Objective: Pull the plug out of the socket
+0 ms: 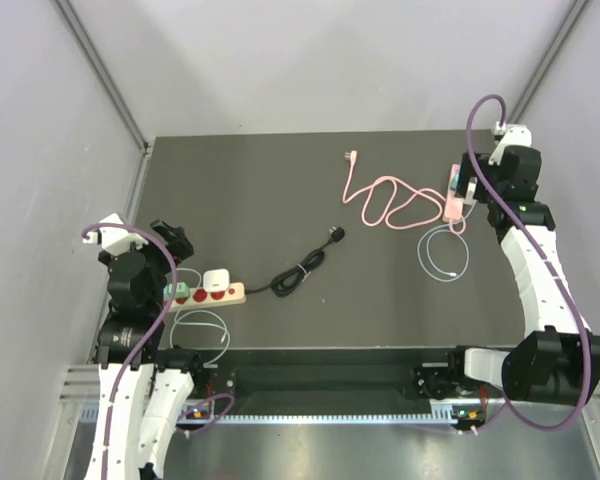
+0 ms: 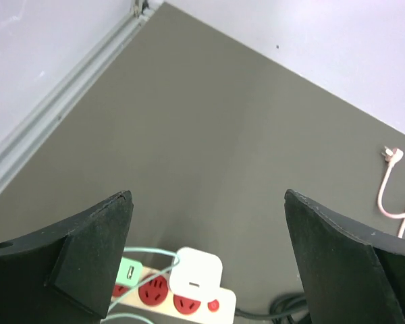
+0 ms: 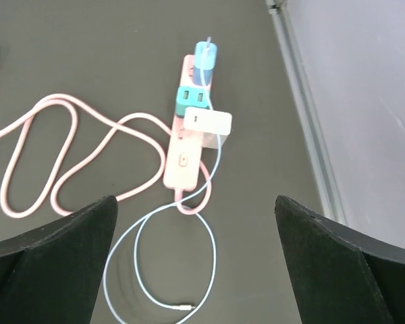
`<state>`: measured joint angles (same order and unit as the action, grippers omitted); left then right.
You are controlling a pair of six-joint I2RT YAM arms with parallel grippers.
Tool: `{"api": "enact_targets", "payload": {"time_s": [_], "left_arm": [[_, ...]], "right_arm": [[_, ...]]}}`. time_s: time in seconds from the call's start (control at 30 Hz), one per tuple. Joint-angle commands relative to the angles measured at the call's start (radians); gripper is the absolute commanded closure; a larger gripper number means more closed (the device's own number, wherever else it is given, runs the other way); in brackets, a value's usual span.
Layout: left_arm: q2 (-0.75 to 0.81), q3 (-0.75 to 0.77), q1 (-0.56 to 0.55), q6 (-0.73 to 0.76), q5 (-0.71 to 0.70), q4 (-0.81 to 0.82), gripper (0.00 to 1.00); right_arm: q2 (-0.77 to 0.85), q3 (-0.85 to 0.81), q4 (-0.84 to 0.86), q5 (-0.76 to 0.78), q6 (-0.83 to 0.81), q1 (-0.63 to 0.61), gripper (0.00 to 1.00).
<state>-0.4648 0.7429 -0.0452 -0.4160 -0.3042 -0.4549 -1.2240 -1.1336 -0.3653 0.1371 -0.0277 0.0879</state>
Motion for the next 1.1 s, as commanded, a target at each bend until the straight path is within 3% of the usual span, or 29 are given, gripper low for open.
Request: {"api": "enact_targets", "payload": {"time_s": [0.0,0.13,0.17,0.23,0.43,0.67,1.07], "left_arm": [[0.002,0.055,-0.002,-0.066,0.036,-0.053,0.01],[0.011,0.091,-0.002,-0.131,0.045,-0.122,0.01],[0.017,0.095,-0.002,-0.147,0.057,-0.136,0.01],[0.025,0.102,-0.002,-0.196,0.077,-0.162,0.01],[0.035,0.153,-0.002,-0.335,0.082,-0.277,0.01],[-0.029,0.226,-0.002,-0.414,0.08,-0.442,0.01],[-0.224,0.297,-0.002,-0.618,0.108,-0.577,0.01]], "right_arm": [[0.044,-0.038,-0.006,-0.085,-0.001,0.012,0.0],[0.092,-0.012,-0.011,-0.406,-0.176,0.009,0.0],[0.104,-0.002,-0.011,-0.574,-0.213,0.004,0.0],[0.136,0.041,0.009,-0.687,-0.309,-0.034,0.0],[0.141,0.083,-0.113,-0.755,-0.573,-0.252,0.0],[0.058,0.086,-0.116,-0.93,-0.552,-0.313,0.0],[-0.015,0.106,-0.066,-0.909,-0.561,-0.387,0.0]]}}
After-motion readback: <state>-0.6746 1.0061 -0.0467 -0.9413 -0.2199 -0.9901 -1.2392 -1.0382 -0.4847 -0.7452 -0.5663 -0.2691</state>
